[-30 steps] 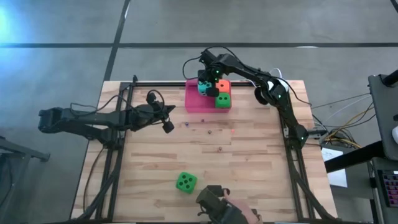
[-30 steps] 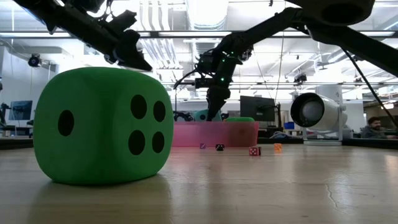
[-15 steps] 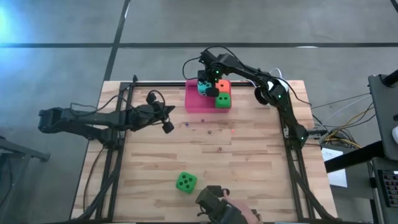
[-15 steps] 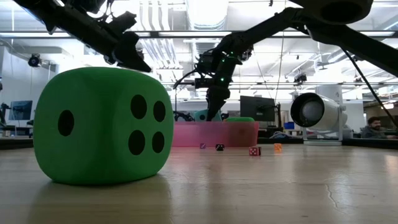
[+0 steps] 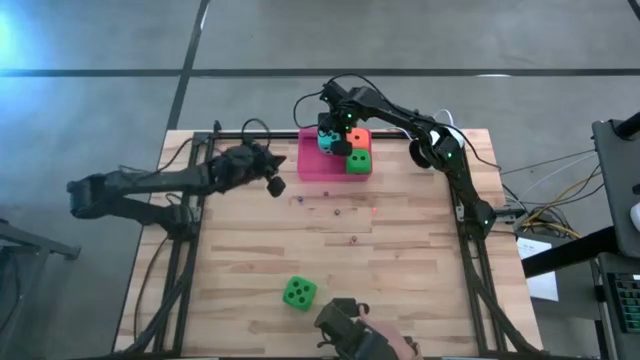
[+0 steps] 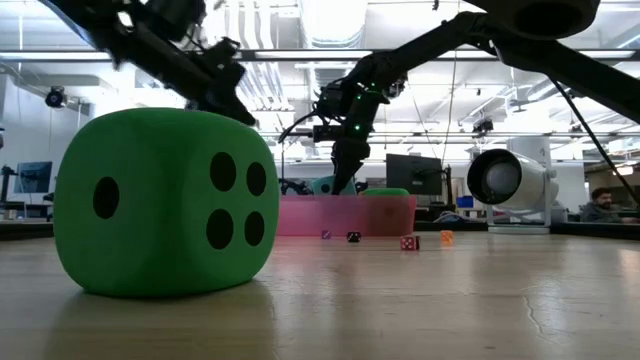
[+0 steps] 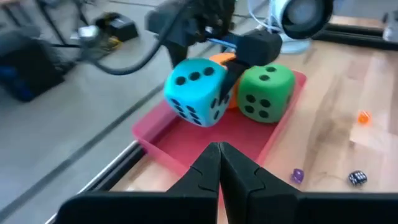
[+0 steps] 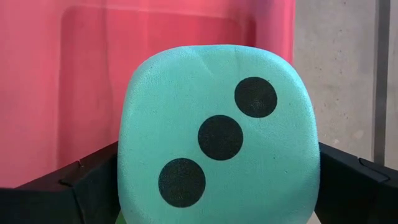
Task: Pick & Place Dice
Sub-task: Put the large blue dice into the the pink bin
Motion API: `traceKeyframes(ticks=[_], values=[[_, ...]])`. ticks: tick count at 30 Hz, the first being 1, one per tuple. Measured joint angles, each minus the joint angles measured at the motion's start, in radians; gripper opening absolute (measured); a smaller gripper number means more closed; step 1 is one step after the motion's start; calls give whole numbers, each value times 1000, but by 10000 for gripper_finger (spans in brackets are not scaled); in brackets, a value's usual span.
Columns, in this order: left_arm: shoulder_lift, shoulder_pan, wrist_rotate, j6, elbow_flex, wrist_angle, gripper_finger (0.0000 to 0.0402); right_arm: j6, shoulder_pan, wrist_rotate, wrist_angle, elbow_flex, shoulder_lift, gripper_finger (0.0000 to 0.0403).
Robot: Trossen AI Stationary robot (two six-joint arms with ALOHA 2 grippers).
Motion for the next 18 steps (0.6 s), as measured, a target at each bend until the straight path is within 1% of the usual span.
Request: traceKeyframes(ticks=[2, 5, 11, 13, 18], values=[[58, 49, 59, 33, 13, 66, 8, 0, 0, 0, 0, 0, 0, 400], [146, 111, 89, 55, 25, 172, 8, 0, 0, 0, 0, 0, 0, 400], [277, 176, 252, 63, 90, 238, 8, 0, 0, 0, 0, 0, 0, 400], [330, 184, 277, 66, 120, 260, 8, 0, 0, 0, 0, 0, 0, 400], [475, 188, 288, 82, 234, 247, 8, 0, 0, 0, 0, 0, 0, 400]])
